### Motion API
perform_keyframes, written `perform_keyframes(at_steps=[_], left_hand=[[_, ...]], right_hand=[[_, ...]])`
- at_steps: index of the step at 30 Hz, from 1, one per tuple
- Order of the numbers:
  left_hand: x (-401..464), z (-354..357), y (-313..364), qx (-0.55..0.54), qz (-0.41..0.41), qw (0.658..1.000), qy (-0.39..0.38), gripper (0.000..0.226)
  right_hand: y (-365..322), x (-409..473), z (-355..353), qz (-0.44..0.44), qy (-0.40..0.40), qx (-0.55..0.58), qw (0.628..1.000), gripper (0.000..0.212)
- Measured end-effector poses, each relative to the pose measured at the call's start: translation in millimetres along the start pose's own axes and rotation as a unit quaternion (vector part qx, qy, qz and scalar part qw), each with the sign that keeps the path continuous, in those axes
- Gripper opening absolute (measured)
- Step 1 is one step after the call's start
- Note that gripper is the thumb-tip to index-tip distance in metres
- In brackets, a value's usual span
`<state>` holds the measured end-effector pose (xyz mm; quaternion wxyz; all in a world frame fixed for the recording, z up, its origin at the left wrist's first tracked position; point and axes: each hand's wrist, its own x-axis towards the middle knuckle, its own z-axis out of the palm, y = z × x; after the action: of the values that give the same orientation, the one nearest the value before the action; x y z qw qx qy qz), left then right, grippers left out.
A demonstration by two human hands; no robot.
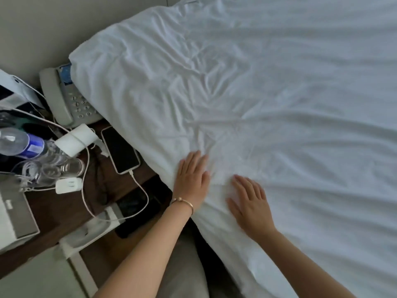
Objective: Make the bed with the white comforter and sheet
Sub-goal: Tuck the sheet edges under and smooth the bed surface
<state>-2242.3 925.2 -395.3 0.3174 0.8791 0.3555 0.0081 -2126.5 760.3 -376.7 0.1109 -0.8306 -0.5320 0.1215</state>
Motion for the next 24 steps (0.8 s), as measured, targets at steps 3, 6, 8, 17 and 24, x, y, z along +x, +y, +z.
perform_keyframes(at_steps=[3, 6, 8, 17, 24], left_hand=[[-61.7, 16.4, 12.0, -0.017, 0.037, 0.993, 0.110, 0.039], [-105.9, 38.6, 20.0, -0.077, -0.034, 0.989, 0.121, 0.045], [-119.1, 52.2, 25.0, -0.151, -0.114, 0.980, 0.054, 0.064], [-120.2, 84.6, 53.2, -0.209, -0.164, 0.962, 0.058, 0.037], [-161.6, 95.0, 48.9, -0.063, 0.003, 0.998, -0.020, 0.042]], right_hand=[[-6.6, -52.9, 5.1, -0.046, 0.062, -0.012, 0.997, 0.041], [-6.1, -85.8, 12.6, -0.064, 0.026, -0.037, 0.997, 0.041], [-4.3, -98.0, 18.5, -0.070, 0.020, -0.055, 0.996, 0.027], [-13.2, -110.8, 6.9, 0.010, -0.039, -0.017, 0.999, 0.020], [-3.5, -135.1, -1.8, 0.037, -0.189, 0.111, 0.975, 0.014]])
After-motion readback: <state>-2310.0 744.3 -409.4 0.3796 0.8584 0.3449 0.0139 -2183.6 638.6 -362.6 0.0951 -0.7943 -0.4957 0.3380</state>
